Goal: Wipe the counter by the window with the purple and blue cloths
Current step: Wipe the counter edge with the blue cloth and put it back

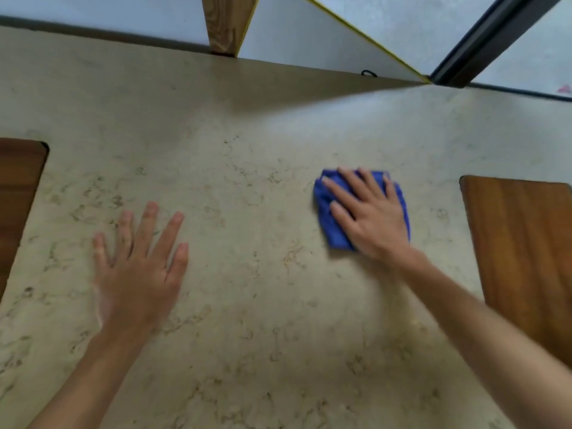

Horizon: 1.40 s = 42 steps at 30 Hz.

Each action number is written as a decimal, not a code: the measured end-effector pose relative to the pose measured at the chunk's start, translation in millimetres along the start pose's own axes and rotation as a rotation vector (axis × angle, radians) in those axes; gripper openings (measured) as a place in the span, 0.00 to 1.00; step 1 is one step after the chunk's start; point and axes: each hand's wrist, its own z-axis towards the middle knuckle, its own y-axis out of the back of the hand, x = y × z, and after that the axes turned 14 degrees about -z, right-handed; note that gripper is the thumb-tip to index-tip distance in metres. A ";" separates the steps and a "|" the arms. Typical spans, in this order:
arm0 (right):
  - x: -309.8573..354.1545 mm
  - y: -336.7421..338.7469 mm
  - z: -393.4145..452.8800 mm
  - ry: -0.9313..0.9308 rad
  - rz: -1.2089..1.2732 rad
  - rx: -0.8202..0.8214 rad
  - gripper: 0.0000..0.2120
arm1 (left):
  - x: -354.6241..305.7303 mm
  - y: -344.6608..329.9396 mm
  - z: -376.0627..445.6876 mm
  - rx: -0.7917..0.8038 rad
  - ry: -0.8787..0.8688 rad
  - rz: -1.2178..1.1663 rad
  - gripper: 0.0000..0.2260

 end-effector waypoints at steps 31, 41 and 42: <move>147.9 15.8 -154.0 0.273 0.145 -0.044 0.27 | -4.1 2.3 -3.0 -0.023 -0.019 -0.069 0.25; 74.7 25.5 115.4 -0.134 0.083 0.046 0.26 | -5.0 2.9 0.7 -0.013 -0.044 -0.073 0.26; 75.8 27.4 141.1 -0.171 0.100 0.061 0.26 | -5.2 2.3 1.1 -0.014 -0.046 -0.074 0.26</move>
